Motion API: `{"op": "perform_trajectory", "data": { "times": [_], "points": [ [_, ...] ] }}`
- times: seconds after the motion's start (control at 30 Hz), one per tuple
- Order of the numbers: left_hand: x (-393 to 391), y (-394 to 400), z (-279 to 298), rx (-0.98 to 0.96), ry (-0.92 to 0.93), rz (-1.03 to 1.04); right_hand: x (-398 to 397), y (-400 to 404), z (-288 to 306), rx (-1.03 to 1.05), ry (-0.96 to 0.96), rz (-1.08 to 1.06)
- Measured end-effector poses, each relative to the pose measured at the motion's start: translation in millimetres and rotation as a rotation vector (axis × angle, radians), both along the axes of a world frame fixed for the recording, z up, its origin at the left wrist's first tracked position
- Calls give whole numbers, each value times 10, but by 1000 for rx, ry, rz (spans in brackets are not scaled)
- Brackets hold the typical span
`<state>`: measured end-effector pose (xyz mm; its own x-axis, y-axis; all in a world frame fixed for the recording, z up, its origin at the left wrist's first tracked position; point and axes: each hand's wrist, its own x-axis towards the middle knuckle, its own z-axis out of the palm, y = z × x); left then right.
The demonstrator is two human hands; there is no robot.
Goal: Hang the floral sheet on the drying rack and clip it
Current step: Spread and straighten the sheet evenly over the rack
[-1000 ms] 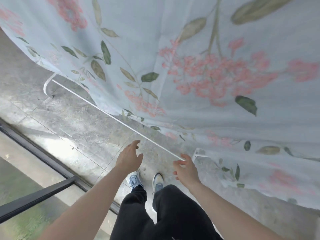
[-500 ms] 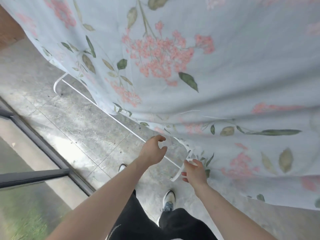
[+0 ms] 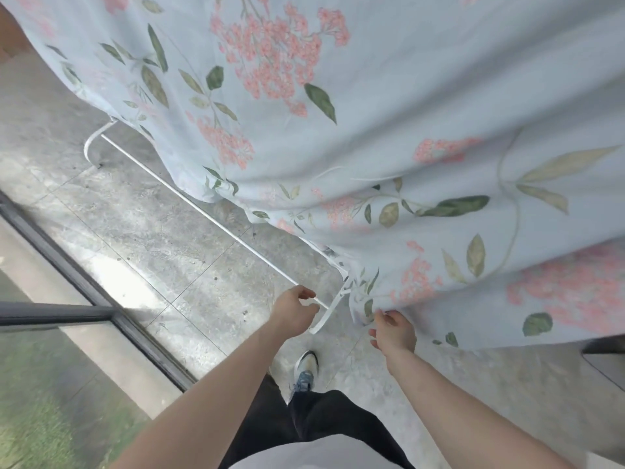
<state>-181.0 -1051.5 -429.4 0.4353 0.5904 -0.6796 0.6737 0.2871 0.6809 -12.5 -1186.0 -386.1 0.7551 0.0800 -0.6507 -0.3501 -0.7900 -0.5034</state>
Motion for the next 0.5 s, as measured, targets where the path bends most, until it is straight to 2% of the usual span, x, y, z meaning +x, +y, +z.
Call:
{"op": "perform_trajectory", "data": {
  "times": [0.17, 0.23, 0.4, 0.5],
  "points": [
    [-83, 8, 29, -27, -1, 40, -76, 78, 98, 2, -116, 103],
    [-62, 40, 71, -21, -9, 46, -85, 143, 81, -46, -113, 167],
    [-55, 63, 186, 5, -29, 86, 16, 360, 93, -118, -99, 158],
    [-79, 74, 212, 16, -18, 137, 89, 301, -23, -148, -16, 225]
  ]
}}
